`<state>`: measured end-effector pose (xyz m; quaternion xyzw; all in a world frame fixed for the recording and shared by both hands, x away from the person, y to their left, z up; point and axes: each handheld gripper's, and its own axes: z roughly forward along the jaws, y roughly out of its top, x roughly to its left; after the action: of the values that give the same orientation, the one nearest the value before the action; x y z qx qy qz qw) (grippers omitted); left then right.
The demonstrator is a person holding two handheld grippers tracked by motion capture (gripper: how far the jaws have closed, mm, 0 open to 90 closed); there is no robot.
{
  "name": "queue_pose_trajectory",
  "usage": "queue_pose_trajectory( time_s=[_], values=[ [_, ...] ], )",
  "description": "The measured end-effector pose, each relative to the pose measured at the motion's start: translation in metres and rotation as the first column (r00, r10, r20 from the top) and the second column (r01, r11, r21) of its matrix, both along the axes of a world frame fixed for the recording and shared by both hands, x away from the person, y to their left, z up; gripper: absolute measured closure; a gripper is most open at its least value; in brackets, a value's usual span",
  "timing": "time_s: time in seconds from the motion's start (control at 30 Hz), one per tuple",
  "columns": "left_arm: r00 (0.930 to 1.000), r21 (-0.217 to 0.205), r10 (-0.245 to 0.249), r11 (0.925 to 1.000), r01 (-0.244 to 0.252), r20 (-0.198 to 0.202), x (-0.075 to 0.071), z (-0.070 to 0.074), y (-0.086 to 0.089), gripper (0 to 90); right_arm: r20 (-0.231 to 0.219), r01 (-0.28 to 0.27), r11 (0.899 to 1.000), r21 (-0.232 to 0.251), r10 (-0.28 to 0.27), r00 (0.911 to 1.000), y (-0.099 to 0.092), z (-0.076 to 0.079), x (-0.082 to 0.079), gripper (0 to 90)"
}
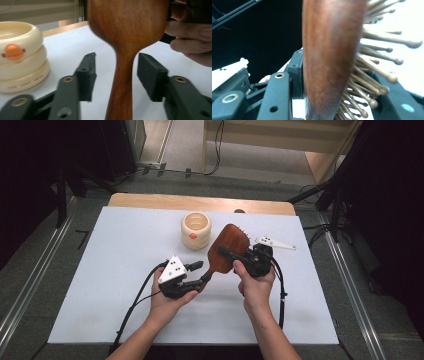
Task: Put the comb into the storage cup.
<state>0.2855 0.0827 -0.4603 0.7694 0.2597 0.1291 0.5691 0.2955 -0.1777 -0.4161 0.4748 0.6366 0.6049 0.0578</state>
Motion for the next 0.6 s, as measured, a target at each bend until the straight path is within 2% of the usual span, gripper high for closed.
queue_pose_trajectory(
  time_s=[0.2, 0.43, 0.5, 0.53, 0.6],
  values=[
    [0.9988, -0.014, 0.036, 0.9992, -0.037, -0.034, 0.003, 0.0, 0.016, 28.7, 0.034, 0.001, 1.0, -0.014, 0.0, 0.9994, -0.001, 0.004, -0.002, 52.7],
    [0.9963, -0.023, 0.066, 0.9975, -0.067, -0.055, 0.002, -0.003, 0.035, 13.7, 0.053, -0.003, 1.0, -0.027, 0.004, 0.9986, -0.001, 0.009, -0.002, 53.2],
    [0.9945, -0.025, 0.088, 0.9957, -0.09, -0.057, 0.002, -0.004, 0.042, 12.1, 0.055, -0.005, 1.0, -0.027, 0.006, 0.9984, -0.001, 0.01, -0.002, 53.2],
    [0.9925, -0.028, 0.105, 0.9939, -0.107, -0.063, 0.002, -0.006, 0.049, 2.4, 0.059, -0.005, 1.0, -0.029, 0.006, 0.9983, 0.0, 0.011, -0.002, 53.2],
    [0.9919, -0.028, 0.11, 0.9933, -0.112, -0.063, 0.001, -0.006, 0.052, 0.0, 0.064, -0.006, 1.0, -0.028, 0.008, 0.9979, 0.0, 0.012, -0.001, 53.2]
  ],
)
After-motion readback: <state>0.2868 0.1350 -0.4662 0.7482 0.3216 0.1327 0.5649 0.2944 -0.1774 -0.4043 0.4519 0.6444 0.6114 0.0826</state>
